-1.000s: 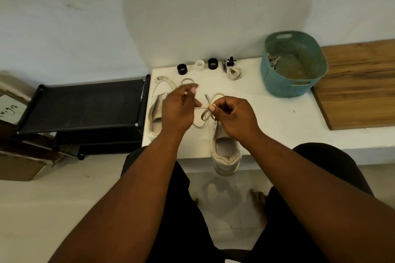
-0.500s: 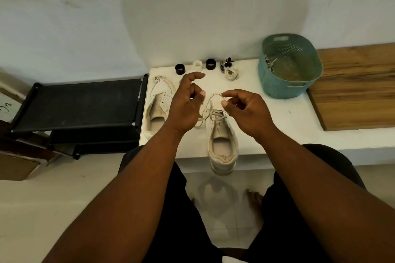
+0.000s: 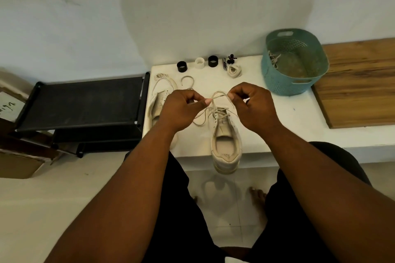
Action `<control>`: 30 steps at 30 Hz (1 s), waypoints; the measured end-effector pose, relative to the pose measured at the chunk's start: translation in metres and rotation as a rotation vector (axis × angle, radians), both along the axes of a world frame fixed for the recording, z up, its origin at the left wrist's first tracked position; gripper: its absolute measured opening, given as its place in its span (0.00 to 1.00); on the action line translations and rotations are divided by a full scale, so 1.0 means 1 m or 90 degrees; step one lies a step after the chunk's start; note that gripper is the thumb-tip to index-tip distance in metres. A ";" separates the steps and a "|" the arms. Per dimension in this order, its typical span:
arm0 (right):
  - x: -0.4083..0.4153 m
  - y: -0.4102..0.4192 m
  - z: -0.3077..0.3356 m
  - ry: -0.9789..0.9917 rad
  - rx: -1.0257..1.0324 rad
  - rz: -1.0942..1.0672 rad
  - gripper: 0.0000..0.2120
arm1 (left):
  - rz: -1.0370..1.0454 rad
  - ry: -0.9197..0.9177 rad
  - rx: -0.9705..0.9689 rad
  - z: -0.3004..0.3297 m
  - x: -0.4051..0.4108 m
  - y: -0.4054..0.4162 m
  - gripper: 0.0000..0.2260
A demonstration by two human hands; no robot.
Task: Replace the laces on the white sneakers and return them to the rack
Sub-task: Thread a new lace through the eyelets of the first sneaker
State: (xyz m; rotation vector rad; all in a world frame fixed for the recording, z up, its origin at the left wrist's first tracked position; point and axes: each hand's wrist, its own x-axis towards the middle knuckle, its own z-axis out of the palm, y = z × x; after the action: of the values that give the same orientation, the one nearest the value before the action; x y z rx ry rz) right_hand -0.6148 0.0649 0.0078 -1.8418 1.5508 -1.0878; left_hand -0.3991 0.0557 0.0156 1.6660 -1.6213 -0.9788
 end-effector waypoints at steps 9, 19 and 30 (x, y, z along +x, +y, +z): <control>0.013 0.009 0.005 0.153 -0.022 0.120 0.06 | -0.207 0.135 -0.012 -0.003 -0.029 0.008 0.10; -0.013 -0.001 -0.003 0.177 0.186 0.043 0.08 | -0.099 -0.058 0.024 -0.023 -0.022 0.003 0.11; -0.019 0.005 -0.003 0.091 0.453 0.056 0.05 | -0.169 -0.090 0.071 -0.026 -0.046 0.013 0.11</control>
State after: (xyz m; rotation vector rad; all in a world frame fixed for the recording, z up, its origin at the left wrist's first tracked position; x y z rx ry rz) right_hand -0.6334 0.0695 0.0045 -1.4802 1.6320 -0.2899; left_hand -0.4451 0.0687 -0.0103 1.6537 -1.9524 -1.1196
